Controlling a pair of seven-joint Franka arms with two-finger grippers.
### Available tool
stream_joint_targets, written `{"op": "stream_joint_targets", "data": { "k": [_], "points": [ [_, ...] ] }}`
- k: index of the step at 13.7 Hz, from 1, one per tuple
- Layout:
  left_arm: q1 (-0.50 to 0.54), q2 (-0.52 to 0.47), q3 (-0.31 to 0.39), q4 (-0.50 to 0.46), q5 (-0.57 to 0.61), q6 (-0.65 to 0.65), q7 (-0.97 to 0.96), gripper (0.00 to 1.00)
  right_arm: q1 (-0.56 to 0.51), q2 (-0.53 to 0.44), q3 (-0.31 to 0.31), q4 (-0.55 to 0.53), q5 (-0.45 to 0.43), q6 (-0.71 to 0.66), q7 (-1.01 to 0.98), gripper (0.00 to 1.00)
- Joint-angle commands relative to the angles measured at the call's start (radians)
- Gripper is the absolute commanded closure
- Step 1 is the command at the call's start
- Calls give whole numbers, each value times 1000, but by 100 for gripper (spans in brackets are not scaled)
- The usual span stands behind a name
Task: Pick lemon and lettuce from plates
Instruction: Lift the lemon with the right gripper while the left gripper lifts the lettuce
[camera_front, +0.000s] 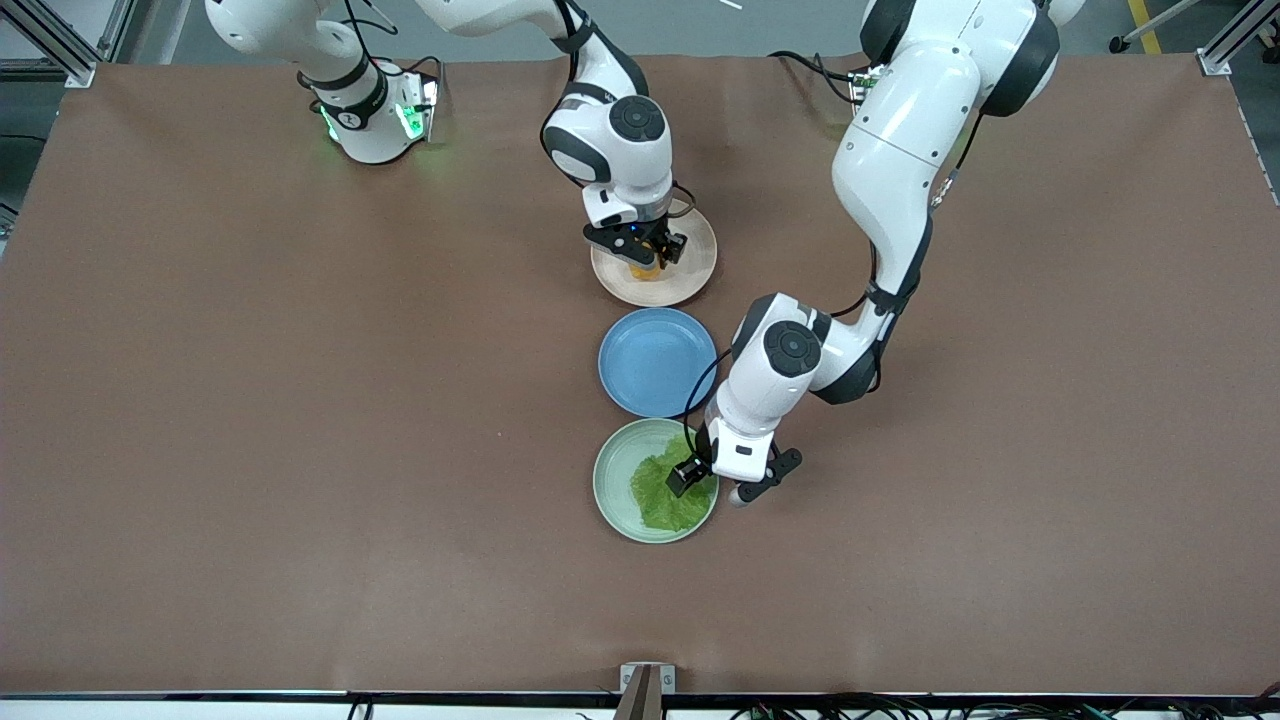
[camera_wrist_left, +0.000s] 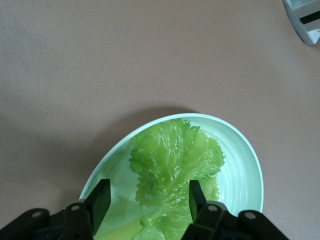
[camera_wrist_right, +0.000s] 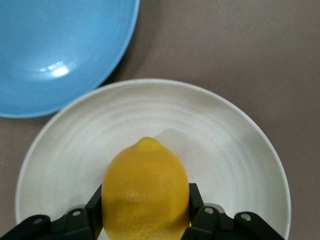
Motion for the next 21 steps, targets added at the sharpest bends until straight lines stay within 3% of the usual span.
{"op": "stream_joint_targets", "data": {
  "k": [1,5,8,11,15,18,21],
  "points": [
    [-16,22,6,33,-15,11,-11,42,-77,-45,3,61,-23,-131,-55,100],
    [-18,30,6,32,-15,11,-10,59,-251,-171,10,89,0,-331,-382,100],
    [-16,28,6,30,-15,11,-10,77,-441,-263,4,74,56,-446,-714,100],
    [-16,17,6,30,-13,11,-10,90,-624,-285,2,39,56,-443,-955,100],
    [-13,-54,6,29,-18,-1,-13,93,-788,-275,4,3,56,-419,-1161,100],
    [13,-149,4,9,-16,-92,-10,94,-859,-260,4,-67,57,-295,-1271,100],
    [91,-301,3,-139,-13,-141,67,95,-910,-201,4,-87,59,-209,-1342,100]
  ]
}}
